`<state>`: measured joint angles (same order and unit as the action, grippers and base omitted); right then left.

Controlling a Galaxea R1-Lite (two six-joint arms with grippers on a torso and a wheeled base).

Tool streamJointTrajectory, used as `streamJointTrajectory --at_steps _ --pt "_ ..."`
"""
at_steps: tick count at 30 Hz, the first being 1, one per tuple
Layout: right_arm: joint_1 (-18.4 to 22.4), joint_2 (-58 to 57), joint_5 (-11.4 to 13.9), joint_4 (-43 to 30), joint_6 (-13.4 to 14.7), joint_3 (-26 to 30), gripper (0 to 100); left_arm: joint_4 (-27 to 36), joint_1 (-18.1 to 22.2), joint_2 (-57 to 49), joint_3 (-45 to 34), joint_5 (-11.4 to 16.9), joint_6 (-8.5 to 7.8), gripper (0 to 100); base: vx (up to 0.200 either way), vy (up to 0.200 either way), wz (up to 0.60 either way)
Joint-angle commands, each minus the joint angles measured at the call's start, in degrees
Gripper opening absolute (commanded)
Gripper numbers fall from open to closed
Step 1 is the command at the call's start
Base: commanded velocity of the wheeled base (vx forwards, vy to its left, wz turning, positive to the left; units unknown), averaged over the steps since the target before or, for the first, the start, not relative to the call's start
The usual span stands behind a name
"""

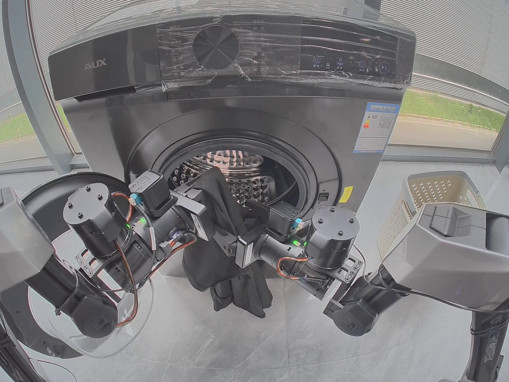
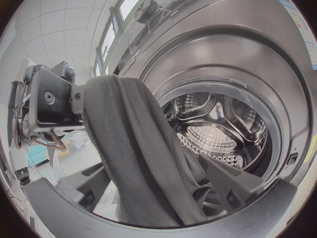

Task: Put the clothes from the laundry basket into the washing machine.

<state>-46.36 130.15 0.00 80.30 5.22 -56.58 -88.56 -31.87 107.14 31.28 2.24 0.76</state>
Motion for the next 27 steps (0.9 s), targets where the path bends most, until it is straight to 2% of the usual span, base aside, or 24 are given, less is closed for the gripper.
streamJointTrajectory --at_steps 1,6,10,11,12,15,18,21,27 --pt "0.04 1.25 -0.09 0.03 0.06 -1.17 0 -0.03 -0.04 -0.44 -0.61 0.04 0.04 0 0.0 0.0 0.0" --pt "-0.05 0.46 -0.18 0.03 0.14 -0.82 0 -0.03 -0.57 -0.62 -1.49 0.22 0.65 0 0.0 0.0 0.0" --pt "-0.31 -1.04 -0.18 0.03 0.23 0.24 0 -0.03 -0.04 -0.62 -3.24 0.57 0.12 0 0.0 0.0 0.0" --pt "-0.4 -1.83 -0.18 0.03 0.32 1.03 0 -0.03 -0.04 -0.8 -3.77 0.66 0.3 100 0.0 0.0 0.0" --pt "-0.4 -1.83 -0.18 0.03 0.32 1.03 0 -0.03 -0.04 -0.8 -3.77 0.66 0.3 100 0.0 0.0 0.0" --pt "-0.22 -5.34 -0.18 0.38 0.67 5.86 0 -0.03 0.31 -1.94 -3.42 0.66 1.53 100 0.0 0.0 0.0" --pt "0.83 -9.82 0.35 0.74 0.76 11.22 0 -0.03 2.86 -3.43 -3.86 0.92 3.99 100 0.0 0.0 0.0" --pt "2.94 -13.16 0.97 0.91 0.76 15.0 0 -0.03 4.36 -3.96 -4.74 2.06 5.22 100 0.0 0.0 0.0" --pt "4.52 -15.98 2.46 0.91 0.76 15.8 0 -0.03 4.97 -3.78 -7.64 2.42 5.13 100 0.0 0.0 0.0"
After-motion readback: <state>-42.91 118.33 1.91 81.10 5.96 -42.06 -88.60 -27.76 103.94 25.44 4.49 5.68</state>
